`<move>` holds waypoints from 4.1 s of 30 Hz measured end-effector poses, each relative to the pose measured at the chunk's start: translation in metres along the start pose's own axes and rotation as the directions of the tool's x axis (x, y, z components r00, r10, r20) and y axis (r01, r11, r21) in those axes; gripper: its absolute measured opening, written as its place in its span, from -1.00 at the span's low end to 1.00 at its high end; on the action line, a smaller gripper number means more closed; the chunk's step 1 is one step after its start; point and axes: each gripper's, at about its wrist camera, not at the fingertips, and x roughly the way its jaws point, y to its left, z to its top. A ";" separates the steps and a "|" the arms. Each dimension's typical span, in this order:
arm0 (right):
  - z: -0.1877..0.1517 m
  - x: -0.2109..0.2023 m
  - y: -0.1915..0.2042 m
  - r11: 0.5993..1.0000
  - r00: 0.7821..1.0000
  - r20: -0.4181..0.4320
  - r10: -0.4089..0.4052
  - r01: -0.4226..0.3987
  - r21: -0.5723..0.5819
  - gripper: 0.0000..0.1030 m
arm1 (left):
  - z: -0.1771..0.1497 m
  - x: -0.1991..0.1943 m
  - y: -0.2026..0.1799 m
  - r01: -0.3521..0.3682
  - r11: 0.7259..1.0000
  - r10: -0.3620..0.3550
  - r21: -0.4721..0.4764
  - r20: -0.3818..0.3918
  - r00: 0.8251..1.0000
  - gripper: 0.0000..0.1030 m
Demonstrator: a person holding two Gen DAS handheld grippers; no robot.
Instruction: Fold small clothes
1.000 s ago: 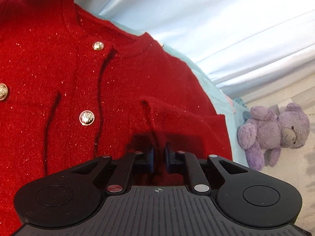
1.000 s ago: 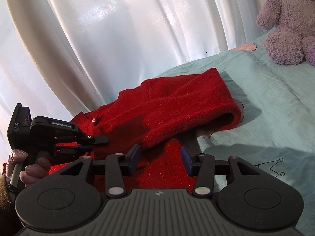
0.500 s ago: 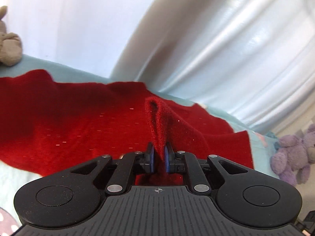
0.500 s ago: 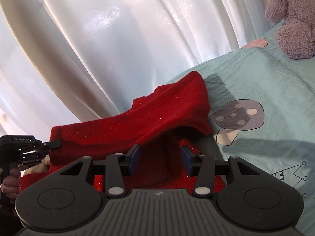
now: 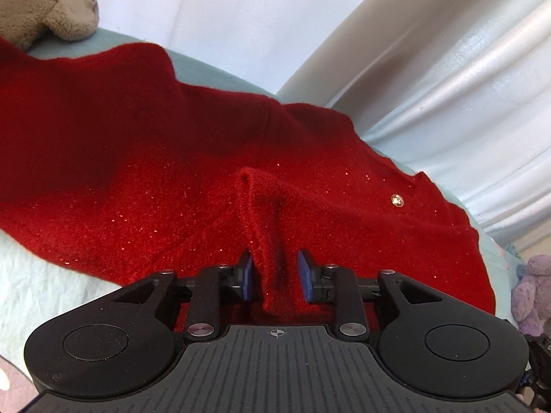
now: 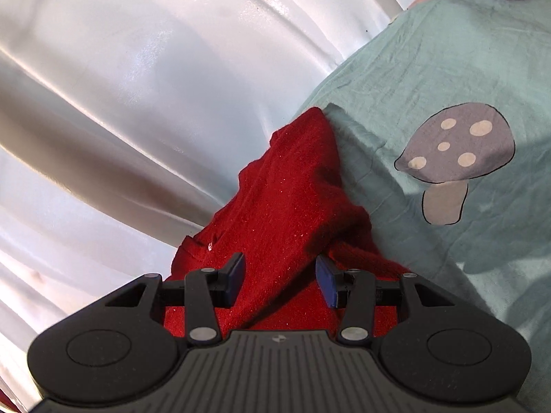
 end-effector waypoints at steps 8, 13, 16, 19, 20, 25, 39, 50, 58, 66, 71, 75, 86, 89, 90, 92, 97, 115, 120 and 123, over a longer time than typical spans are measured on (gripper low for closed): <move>0.005 0.016 -0.009 0.999 0.999 0.009 -0.036 0.036 0.029 -0.66 | 0.006 -0.003 0.001 0.008 1.000 -0.008 -0.010 0.017 1.000 -0.75; 0.006 0.022 -0.013 0.996 1.000 0.006 -0.015 0.015 0.086 -0.60 | 0.008 -0.027 -0.003 0.053 0.998 -0.050 -0.032 0.074 0.996 -0.76; 0.007 0.023 -0.015 0.993 1.000 0.012 -0.002 0.000 0.120 -0.43 | 0.012 -0.039 -0.005 0.058 0.998 -0.055 -0.030 0.100 0.993 -0.76; 0.005 0.021 -0.011 0.994 1.000 0.010 -0.009 0.008 0.106 -0.40 | 0.015 -0.048 -0.005 0.045 0.999 -0.042 -0.018 0.132 0.990 -0.76; 0.004 0.021 -0.009 0.995 1.000 0.012 -0.007 0.006 0.095 -0.36 | 0.015 -0.051 -0.003 0.040 0.999 -0.038 -0.014 0.135 0.990 -0.76; 0.005 0.031 -0.005 0.997 1.000 0.008 -0.019 0.019 0.079 -0.36 | 0.008 -0.044 0.002 -0.007 1.000 0.008 -0.004 0.095 0.995 -0.75; -0.009 0.042 0.036 0.902 0.967 0.098 -0.236 0.256 -0.348 -0.78 | 0.001 -0.014 0.012 -0.116 0.993 0.114 0.038 0.049 0.992 -0.74; -0.020 0.029 0.068 0.778 0.950 0.065 -0.305 0.288 -0.559 -0.64 | -0.001 -0.043 0.005 -0.212 0.976 0.201 0.052 0.154 0.967 -0.51; -0.033 0.013 0.105 0.724 0.954 0.172 -0.245 0.298 -0.622 -0.62 | -0.006 -0.037 -0.037 -0.231 0.954 0.192 0.192 0.201 0.961 -0.08; -0.044 0.070 0.096 0.591 0.924 0.139 -0.357 0.338 -0.733 -0.61 | -0.019 -0.010 -0.025 -0.250 0.945 0.217 0.213 0.168 0.962 -0.26; -0.045 0.069 0.088 0.568 0.922 0.150 -0.357 0.342 -0.748 -0.62 | -0.009 -0.019 -0.007 -0.189 0.974 0.170 0.127 0.150 0.974 -0.51; -0.048 0.068 0.088 0.549 0.920 0.159 -0.359 0.345 -0.761 -0.62 | 0.000 -0.033 0.014 -0.133 0.991 0.128 0.027 0.143 0.981 -0.46; -0.050 0.072 0.090 0.539 0.909 0.175 -0.377 0.369 -0.757 -0.57 | 0.024 -0.109 0.129 -0.305 0.885 0.421 -0.352 0.321 0.849 0.65; -0.051 0.074 0.091 0.531 0.906 0.183 -0.381 0.377 -0.759 -0.56 | 0.027 -0.130 0.174 -0.317 0.801 0.524 -0.508 0.339 0.781 0.65; -0.051 0.074 0.091 0.530 0.906 0.185 -0.381 0.378 -0.759 -0.56 | 0.028 -0.136 0.188 -0.316 0.775 0.550 -0.547 0.338 0.764 0.65; -0.052 0.073 0.091 0.533 0.905 0.187 -0.381 0.380 -0.756 -0.56 | 0.030 -0.142 0.212 -0.320 0.735 0.591 -0.597 0.333 0.735 0.65; -0.052 0.073 0.092 0.529 0.903 0.192 -0.385 0.386 -0.755 -0.56 | 0.039 -0.146 0.249 -0.283 0.710 0.605 -0.645 0.353 0.714 0.62; -0.050 0.067 0.086 0.558 0.916 0.187 -0.354 0.368 -0.744 -0.56 | 0.050 -0.148 0.263 -0.166 0.718 0.514 -0.676 0.355 0.780 -0.26; -0.050 0.068 0.087 0.557 0.918 0.184 -0.352 0.364 -0.747 -0.56 | 0.042 -0.158 0.258 -0.148 0.739 0.491 -0.657 0.375 0.786 -0.66; -0.050 0.069 0.086 0.556 0.919 0.183 -0.349 0.361 -0.749 -0.55 | 0.039 -0.163 0.254 -0.124 0.759 0.467 -0.639 0.403 0.787 -0.71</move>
